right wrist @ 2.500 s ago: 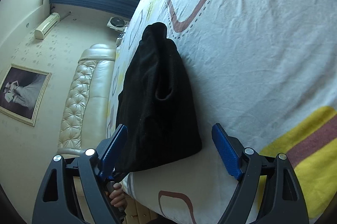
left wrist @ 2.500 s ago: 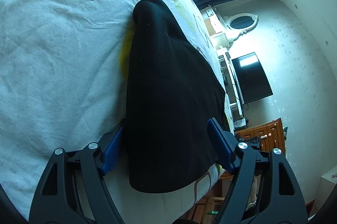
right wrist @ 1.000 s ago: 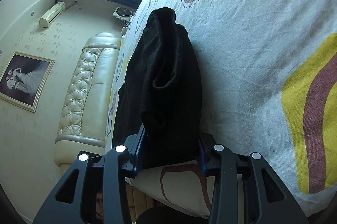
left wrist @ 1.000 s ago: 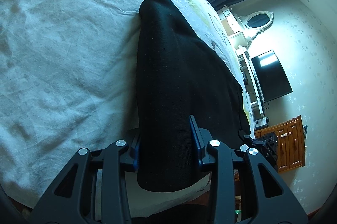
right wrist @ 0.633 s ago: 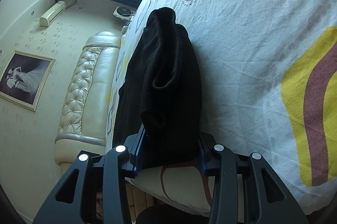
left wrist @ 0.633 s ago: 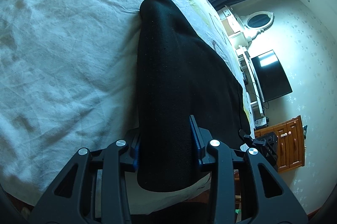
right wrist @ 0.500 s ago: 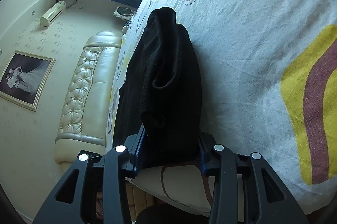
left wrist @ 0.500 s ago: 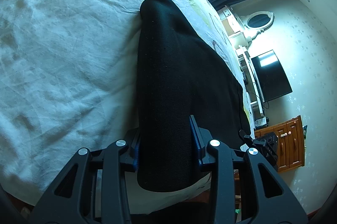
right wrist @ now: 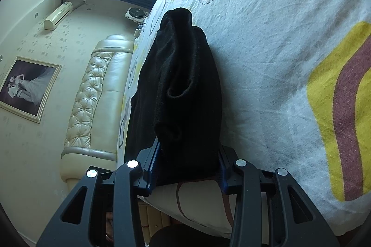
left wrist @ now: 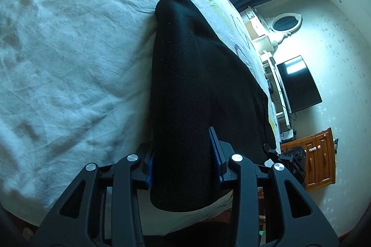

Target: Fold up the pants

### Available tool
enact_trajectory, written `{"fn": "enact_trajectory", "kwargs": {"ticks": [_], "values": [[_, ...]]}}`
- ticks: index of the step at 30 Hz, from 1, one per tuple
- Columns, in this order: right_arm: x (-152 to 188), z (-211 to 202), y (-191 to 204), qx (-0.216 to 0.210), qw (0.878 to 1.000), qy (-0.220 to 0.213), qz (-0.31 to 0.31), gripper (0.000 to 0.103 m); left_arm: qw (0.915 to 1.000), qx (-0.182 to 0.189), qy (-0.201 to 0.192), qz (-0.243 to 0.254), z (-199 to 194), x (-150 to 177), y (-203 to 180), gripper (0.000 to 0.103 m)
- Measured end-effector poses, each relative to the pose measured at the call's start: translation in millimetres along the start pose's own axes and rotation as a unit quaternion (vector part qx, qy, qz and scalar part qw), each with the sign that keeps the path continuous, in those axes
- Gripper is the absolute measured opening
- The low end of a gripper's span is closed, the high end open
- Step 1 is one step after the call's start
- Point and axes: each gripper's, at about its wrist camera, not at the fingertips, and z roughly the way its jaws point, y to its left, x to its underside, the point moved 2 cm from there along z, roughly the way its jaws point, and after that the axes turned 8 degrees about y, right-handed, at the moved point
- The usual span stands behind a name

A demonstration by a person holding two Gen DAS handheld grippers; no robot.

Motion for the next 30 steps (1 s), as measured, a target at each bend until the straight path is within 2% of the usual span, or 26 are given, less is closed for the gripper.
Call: {"fn": "enact_trajectory", "kwargs": {"ticks": [14,17,19,20,23,25,30], "values": [[2,1,-2,-0.002,1.0,0.0,0.004,0.041,1.0,0.006,0.0,0.001,-1,4,2,0.041],[1,-1,-4,-0.015,1.0,0.007,0.005,0.045,0.9993,0.036,0.001,0.011,-7,5,2,0.044],[-1,-6,-1,-0.017,1.0,0.008,-0.002,0.05,0.9977,0.067,0.004,-0.002,-14,5,8,0.051],[-3,-10,0,-0.015,1.0,0.004,-0.009,0.057,0.9967,0.08,0.001,-0.009,-19,4,11,0.052],[-17,-21,2,-0.003,1.0,-0.015,-0.026,0.064,0.9952,0.096,-0.013,-0.015,-32,-5,19,0.052],[-33,-27,0,-0.004,0.999,-0.036,-0.024,0.069,0.9959,0.087,-0.025,-0.005,-37,-18,21,0.052],[-85,-5,2,-0.032,0.999,-0.013,-0.016,0.071,0.9972,0.07,-0.009,0.022,-13,-67,12,0.052]]}}
